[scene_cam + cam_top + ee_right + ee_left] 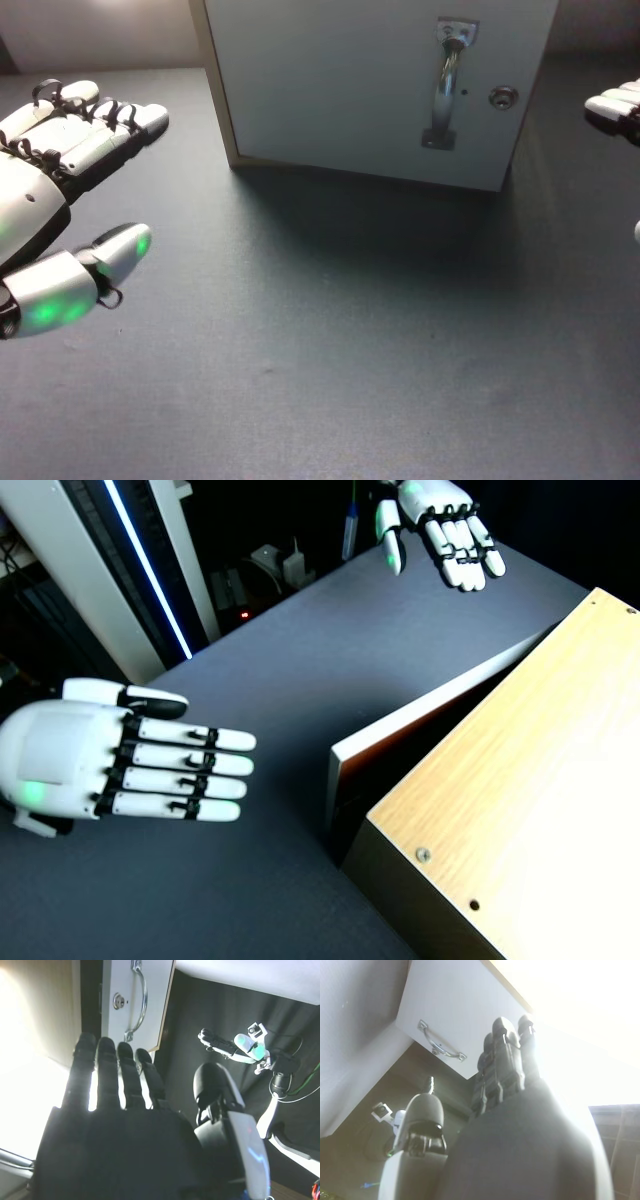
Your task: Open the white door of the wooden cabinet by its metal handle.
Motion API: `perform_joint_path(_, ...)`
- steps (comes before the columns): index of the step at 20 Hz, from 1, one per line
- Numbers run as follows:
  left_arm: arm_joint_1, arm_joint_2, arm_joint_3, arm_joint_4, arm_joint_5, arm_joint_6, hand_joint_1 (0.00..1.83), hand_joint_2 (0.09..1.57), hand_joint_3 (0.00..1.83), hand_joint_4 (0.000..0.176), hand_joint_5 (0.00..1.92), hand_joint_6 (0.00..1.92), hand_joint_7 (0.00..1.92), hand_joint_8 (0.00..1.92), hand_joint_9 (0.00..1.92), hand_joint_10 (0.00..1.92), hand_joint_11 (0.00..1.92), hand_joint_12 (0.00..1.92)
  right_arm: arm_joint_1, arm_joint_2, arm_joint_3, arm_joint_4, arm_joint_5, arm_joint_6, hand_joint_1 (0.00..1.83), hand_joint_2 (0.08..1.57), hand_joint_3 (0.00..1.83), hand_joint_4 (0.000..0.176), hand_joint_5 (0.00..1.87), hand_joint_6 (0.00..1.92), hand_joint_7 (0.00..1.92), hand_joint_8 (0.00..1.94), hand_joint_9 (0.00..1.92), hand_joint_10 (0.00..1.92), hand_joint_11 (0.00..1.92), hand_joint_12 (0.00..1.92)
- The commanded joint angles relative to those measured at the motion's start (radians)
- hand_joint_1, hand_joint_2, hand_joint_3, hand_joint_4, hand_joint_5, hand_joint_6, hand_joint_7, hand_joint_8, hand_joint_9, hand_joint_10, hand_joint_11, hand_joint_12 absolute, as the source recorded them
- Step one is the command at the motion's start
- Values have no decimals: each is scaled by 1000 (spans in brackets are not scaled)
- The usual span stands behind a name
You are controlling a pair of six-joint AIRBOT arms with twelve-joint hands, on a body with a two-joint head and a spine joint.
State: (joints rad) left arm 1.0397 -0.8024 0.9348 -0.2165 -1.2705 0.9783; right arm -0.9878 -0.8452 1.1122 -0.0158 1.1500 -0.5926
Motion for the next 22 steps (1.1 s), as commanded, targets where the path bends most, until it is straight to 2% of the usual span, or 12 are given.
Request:
perform_joint_path(1, -9, -1, 5, -6, -123, -2, 0, 1565, 41, 0, 170, 2, 133, 2, 115, 3, 2, 372, 18, 0, 11, 29, 110, 4, 445, 1462, 10, 0, 93, 3, 64, 7, 7, 4, 33, 104)
perform_joint_path(3, -12, -3, 6, -5, -121, -1, 0, 1571, 38, 0, 149, 1, 106, 1, 85, 2, 0, 295, 38, -5, 25, 29, 92, 4, 506, 1469, 0, 0, 52, 1, 44, 1, 0, 0, 48, 62)
perform_joint_path(6, -14, -3, 8, -4, -120, -1, 0, 1571, 33, 0, 140, 0, 94, 0, 73, 0, 0, 270, 48, -8, 34, 29, 81, 4, 462, 1474, 2, 0, 48, 1, 39, 2, 0, 0, 18, 34)
perform_joint_path(9, -14, -3, 8, -3, -117, -1, 0, 1571, 48, 0, 136, 0, 84, 0, 71, 0, 0, 278, 65, -18, 52, 29, 57, 2, 348, 1499, 6, 0, 48, 0, 11, 1, 0, 0, 0, 4)
perform_joint_path(10, -14, -4, 9, -3, -117, -1, 0, 1571, 63, 0, 145, 3, 92, 3, 79, 3, 0, 285, 95, -28, 71, 26, 21, -3, 202, 1513, 7, 0, 2, 0, 0, 0, 0, 0, 0, 0)
perform_joint_path(13, -14, -4, 9, -3, -117, -1, 0, 1568, 33, 0, 123, 0, 66, 1, 48, 1, 0, 211, 131, -44, 94, 20, -23, -10, 12, 1476, 0, 0, 0, 0, 0, 0, 0, 0, 0, 0)
perform_joint_path(17, -14, -5, 9, -2, -116, -1, 0, 1548, 11, 0, 86, 0, 45, 0, 33, 0, 0, 186, 177, -68, 128, 18, -77, -18, 0, 1352, 0, 0, 0, 0, 0, 0, 0, 0, 0, 0)
perform_joint_path(22, -15, -6, 9, -2, -114, -1, 0, 1546, 7, 0, 94, 5, 48, 3, 38, 5, 8, 192, 223, -88, 164, 16, -130, -20, 0, 1347, 0, 0, 0, 0, 0, 0, 0, 0, 0, 0)
